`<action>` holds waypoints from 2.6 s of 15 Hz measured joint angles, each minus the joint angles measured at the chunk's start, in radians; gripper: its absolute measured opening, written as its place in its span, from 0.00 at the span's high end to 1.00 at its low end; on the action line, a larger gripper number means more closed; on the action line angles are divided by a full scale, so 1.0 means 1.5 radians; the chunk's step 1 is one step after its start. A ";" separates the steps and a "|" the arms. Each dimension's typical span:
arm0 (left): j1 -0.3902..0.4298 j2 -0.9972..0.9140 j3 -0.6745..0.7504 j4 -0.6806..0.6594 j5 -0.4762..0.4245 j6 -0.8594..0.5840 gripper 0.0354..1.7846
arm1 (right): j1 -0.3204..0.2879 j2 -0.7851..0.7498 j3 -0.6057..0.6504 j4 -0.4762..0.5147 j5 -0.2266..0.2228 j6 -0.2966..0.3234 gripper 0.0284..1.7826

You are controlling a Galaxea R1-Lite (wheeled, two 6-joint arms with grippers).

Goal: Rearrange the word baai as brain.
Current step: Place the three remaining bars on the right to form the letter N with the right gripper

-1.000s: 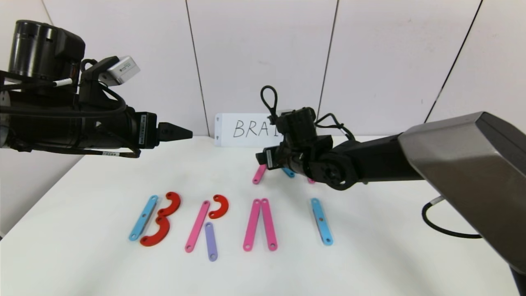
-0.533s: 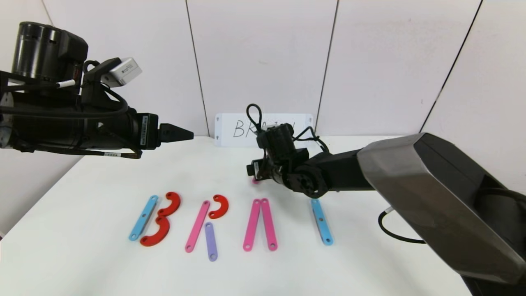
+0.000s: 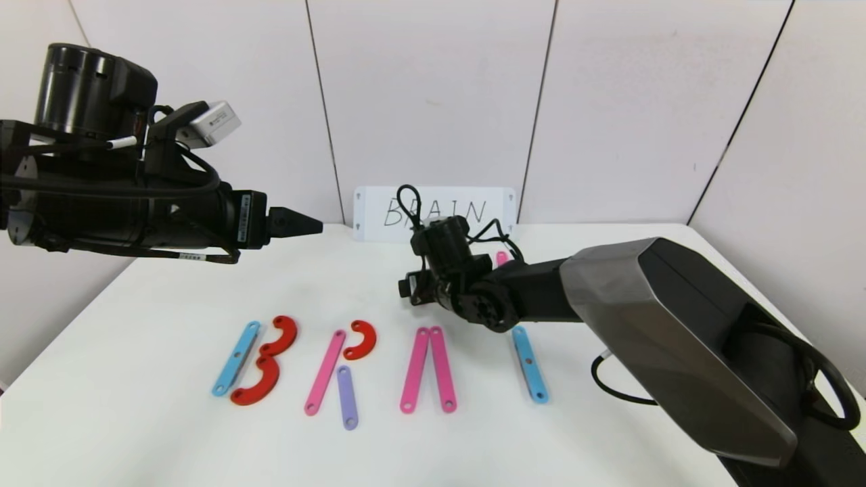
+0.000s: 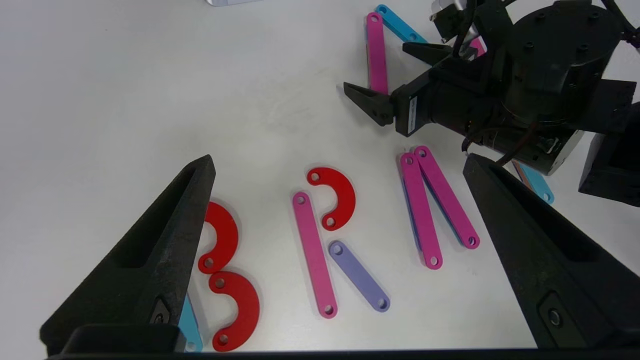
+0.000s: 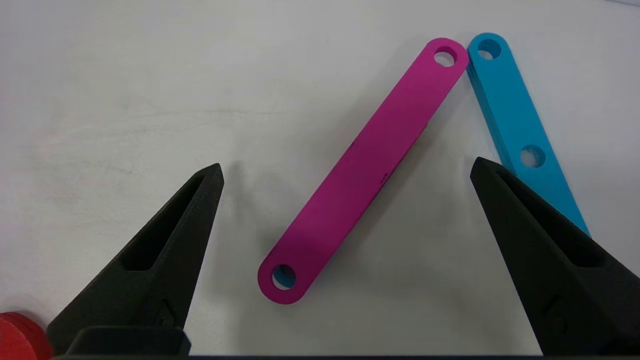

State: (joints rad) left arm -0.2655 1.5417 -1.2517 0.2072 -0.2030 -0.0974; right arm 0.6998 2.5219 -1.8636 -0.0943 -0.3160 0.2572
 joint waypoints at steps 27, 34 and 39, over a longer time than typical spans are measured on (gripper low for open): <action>0.004 0.001 -0.005 -0.001 -0.006 -0.001 0.03 | -0.039 -0.144 0.174 -0.051 0.007 -0.006 0.84; 0.005 -0.001 -0.003 0.001 -0.019 -0.001 0.03 | -0.069 -0.340 0.484 -0.124 -0.001 -0.001 0.84; 0.003 -0.003 -0.003 0.002 -0.019 -0.001 0.03 | -0.067 -0.398 0.652 -0.216 -0.035 0.045 0.84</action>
State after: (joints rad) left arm -0.2615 1.5379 -1.2564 0.2106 -0.2321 -0.0989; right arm 0.5994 1.9253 -0.8851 -0.4185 -0.3689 0.3251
